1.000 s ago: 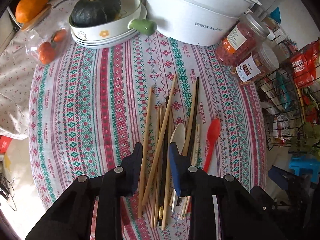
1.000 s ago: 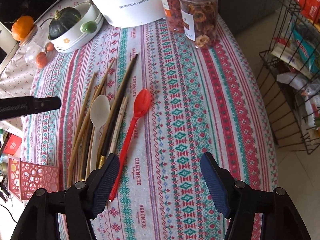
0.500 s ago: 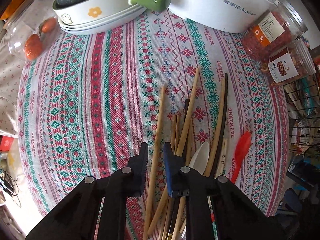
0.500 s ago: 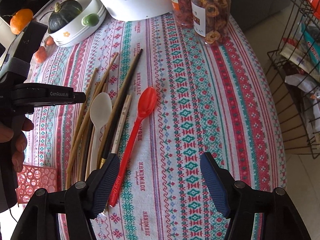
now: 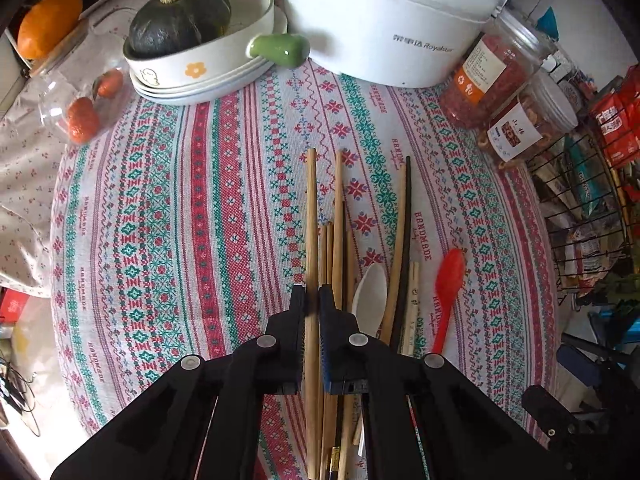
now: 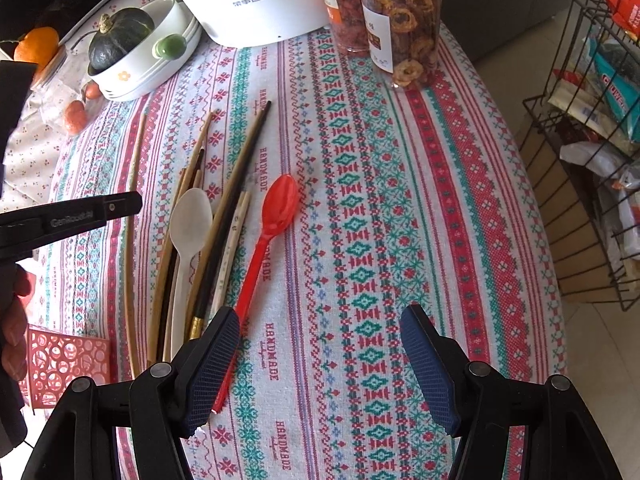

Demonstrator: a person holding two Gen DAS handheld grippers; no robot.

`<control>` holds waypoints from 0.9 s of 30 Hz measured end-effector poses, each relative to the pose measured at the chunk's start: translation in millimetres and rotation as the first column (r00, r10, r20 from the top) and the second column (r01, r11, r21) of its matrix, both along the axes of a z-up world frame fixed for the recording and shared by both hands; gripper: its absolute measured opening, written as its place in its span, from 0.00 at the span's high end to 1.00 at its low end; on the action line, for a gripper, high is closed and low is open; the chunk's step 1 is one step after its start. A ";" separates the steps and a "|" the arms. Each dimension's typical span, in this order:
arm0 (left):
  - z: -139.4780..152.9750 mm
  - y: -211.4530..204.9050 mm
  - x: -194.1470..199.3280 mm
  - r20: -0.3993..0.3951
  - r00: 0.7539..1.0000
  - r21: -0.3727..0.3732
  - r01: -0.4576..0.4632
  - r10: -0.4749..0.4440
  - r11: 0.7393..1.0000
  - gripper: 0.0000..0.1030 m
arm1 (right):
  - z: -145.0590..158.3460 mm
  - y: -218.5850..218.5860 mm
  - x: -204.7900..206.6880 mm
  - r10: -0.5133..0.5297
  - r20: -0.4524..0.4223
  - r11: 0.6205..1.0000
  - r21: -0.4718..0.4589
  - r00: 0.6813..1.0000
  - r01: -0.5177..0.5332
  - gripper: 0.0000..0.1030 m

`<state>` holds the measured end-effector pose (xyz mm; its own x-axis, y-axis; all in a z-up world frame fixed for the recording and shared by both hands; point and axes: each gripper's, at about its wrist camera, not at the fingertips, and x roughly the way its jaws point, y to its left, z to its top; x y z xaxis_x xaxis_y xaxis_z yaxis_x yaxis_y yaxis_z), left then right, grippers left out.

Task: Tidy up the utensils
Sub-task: 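Lower chopsticks into pink basket with left tool while right tool grasps and lifts red spoon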

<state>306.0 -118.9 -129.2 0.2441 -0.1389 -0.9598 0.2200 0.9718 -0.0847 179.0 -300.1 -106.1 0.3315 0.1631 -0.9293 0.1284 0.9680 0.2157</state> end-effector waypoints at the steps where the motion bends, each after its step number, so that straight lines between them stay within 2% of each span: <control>1: 8.5 2.7 -5.7 0.012 1.000 -0.021 0.003 -0.002 1.000 0.94 | 0.4 1.0 -0.1 0.002 0.001 1.000 0.000 1.000 -0.002 0.30; 6: 57.6 16.8 -32.1 0.094 0.995 -0.132 0.054 -0.042 0.990 0.94 | -1.6 7.8 2.6 0.018 0.000 1.000 0.014 1.000 -0.018 0.34; 13: 128.5 53.7 -118.0 0.253 0.963 -0.206 0.149 -0.095 0.967 0.94 | -15.7 22.0 9.6 0.052 -0.023 0.998 0.034 0.998 -0.051 0.51; 18: 152.8 92.9 -165.4 0.340 0.939 -0.234 0.139 -0.052 0.962 0.94 | -30.0 23.1 23.4 0.016 -0.048 0.997 0.081 0.999 -0.012 0.63; 23: 162.0 131.2 -186.6 0.428 0.904 -0.264 0.098 0.026 0.959 0.94 | -42.1 29.1 39.8 -0.003 -0.056 0.991 0.133 0.998 0.011 0.73; 27: 155.7 160.4 -191.2 0.461 0.881 -0.317 0.057 0.101 0.947 0.94 | -54.6 37.9 50.2 -0.001 -0.068 0.996 0.086 0.998 0.007 0.77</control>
